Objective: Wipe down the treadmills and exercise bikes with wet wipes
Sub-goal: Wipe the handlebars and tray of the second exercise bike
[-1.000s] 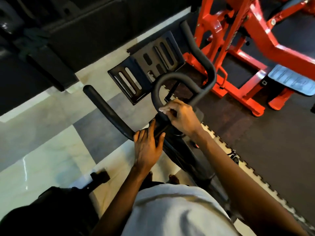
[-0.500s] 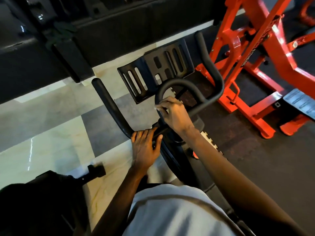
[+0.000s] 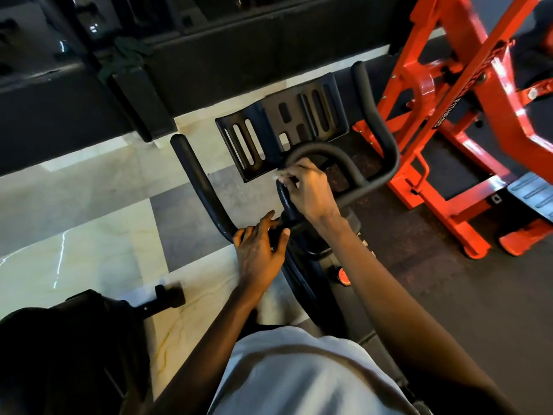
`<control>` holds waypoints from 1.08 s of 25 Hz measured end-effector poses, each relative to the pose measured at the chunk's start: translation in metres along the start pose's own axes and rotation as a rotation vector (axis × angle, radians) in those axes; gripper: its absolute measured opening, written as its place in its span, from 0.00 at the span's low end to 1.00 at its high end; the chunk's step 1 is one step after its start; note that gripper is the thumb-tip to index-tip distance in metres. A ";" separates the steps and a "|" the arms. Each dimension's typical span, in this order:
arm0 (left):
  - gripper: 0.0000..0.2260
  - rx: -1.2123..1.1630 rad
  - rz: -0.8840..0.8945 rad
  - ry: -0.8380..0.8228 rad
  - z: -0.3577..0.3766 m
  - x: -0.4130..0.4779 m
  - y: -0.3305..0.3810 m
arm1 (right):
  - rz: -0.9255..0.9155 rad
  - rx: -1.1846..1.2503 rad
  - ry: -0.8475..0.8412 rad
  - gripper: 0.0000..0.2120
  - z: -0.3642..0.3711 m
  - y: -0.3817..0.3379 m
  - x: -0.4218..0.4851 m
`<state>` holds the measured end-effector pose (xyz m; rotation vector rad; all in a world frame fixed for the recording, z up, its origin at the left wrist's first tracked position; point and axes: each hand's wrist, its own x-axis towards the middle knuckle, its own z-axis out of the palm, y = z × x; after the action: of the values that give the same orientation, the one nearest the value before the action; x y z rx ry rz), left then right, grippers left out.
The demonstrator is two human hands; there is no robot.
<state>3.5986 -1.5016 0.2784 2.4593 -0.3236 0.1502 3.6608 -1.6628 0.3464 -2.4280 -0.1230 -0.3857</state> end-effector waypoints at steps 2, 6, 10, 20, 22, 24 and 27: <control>0.25 -0.012 0.001 0.008 -0.002 0.001 0.002 | -0.011 -0.006 -0.089 0.10 -0.010 0.005 -0.020; 0.24 0.012 0.037 0.028 0.000 -0.001 0.000 | -0.070 -0.040 -0.248 0.09 -0.027 0.015 -0.048; 0.24 -0.037 0.001 -0.005 -0.002 0.002 0.007 | -0.128 -0.065 -0.183 0.09 -0.013 0.008 -0.015; 0.30 -0.164 -0.046 -0.141 0.004 0.038 0.027 | 0.102 0.056 -0.028 0.09 -0.009 0.008 0.008; 0.30 -0.166 -0.035 -0.138 0.005 0.040 0.027 | 0.095 0.041 0.014 0.08 -0.016 0.012 0.022; 0.30 -0.232 -0.032 -0.146 0.002 0.044 0.031 | 0.157 0.060 0.105 0.08 -0.023 0.019 0.036; 0.29 -0.244 0.003 -0.121 0.000 0.058 0.037 | 0.223 0.101 0.223 0.08 -0.016 0.018 0.035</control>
<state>3.6444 -1.5408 0.3108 2.2306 -0.3746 -0.0365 3.6938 -1.6871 0.3583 -2.2523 0.2190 -0.5301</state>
